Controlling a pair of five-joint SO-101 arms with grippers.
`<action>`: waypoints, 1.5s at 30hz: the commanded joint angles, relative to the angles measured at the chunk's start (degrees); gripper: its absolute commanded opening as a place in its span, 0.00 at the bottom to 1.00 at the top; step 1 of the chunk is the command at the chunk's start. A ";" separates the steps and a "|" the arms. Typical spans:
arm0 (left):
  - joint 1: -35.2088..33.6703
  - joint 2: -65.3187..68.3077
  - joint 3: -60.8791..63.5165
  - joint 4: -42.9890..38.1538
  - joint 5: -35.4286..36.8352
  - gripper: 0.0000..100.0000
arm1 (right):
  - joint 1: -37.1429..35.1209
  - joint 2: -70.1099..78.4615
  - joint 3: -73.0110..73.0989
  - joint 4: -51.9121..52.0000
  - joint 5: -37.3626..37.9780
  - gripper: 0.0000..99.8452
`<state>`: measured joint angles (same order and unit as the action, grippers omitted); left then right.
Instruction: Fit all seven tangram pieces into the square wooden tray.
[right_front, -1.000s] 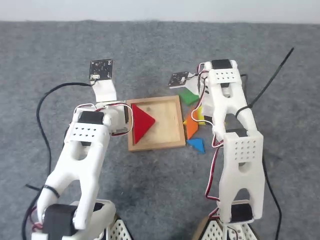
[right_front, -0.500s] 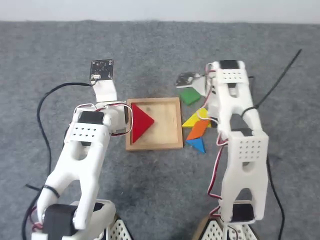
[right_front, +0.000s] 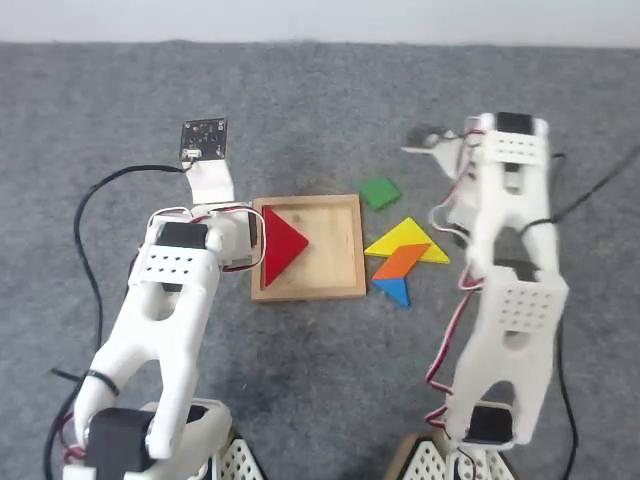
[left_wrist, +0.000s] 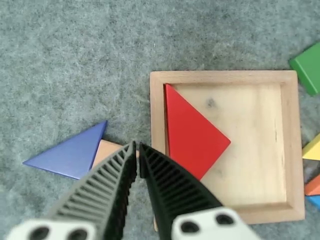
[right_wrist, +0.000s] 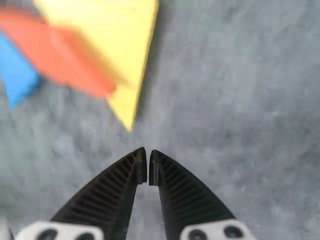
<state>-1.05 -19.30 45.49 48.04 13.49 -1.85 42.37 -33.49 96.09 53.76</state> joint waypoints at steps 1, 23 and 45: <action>-0.35 -0.88 -3.38 0.00 -0.44 0.02 | -8.57 -2.86 -1.05 -6.46 -10.64 0.01; -0.35 -0.88 -3.30 0.00 -0.44 0.02 | -2.86 4.79 -1.41 1.19 3.16 0.01; -0.26 -0.62 -3.30 0.00 -0.53 0.02 | 10.68 -14.29 5.63 6.02 19.60 0.27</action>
<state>-1.05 -19.30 45.49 48.04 13.49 7.65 33.23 -31.03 100.22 65.89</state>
